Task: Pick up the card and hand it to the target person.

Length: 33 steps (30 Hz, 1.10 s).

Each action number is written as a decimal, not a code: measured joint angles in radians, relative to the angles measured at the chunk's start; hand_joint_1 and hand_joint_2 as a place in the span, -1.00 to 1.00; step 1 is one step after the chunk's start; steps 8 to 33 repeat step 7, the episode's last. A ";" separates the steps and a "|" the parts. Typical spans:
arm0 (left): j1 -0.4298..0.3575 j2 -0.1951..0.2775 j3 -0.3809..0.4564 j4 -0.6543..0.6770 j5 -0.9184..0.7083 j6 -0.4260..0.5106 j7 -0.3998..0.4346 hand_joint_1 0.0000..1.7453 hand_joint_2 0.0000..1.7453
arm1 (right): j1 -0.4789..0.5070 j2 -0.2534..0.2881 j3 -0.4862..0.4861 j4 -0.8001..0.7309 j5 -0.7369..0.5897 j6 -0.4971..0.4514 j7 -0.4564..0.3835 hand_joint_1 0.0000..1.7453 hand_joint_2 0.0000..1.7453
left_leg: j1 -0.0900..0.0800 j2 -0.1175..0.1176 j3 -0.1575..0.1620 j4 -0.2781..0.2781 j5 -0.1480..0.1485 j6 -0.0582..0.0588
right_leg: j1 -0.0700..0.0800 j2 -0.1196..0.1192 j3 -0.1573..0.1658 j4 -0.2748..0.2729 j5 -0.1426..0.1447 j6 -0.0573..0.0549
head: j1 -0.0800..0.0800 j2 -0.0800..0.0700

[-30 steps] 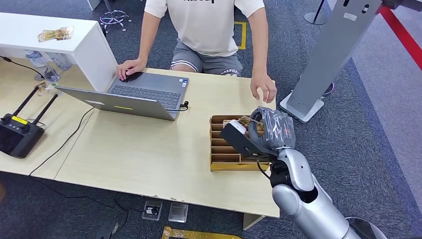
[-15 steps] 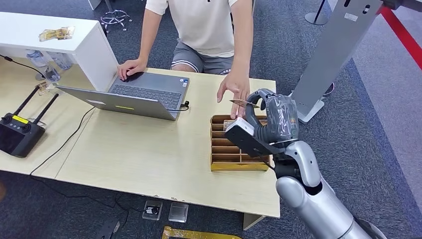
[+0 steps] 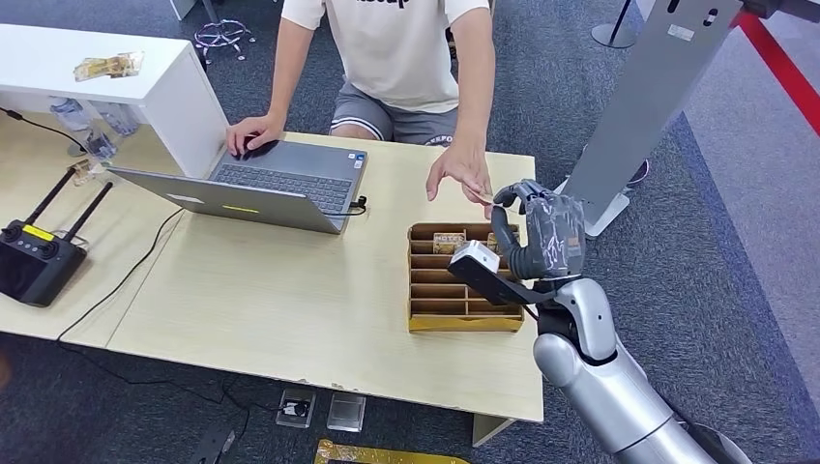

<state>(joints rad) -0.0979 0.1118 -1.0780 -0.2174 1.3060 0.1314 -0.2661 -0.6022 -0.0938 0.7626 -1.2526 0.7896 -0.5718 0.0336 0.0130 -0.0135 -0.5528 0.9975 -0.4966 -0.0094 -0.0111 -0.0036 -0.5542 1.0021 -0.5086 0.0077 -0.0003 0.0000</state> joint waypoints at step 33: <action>0.000 0.000 -0.004 0.000 0.009 0.006 -0.009 -1.00 -1.00 | 0.045 0.011 -0.009 0.010 -0.124 0.038 -0.044 -1.00 1.00 | 0.000 0.000 0.000 0.000 0.000 0.000 | 0.000 0.000 0.000 0.000 0.000 0.000 | 0.000 0.000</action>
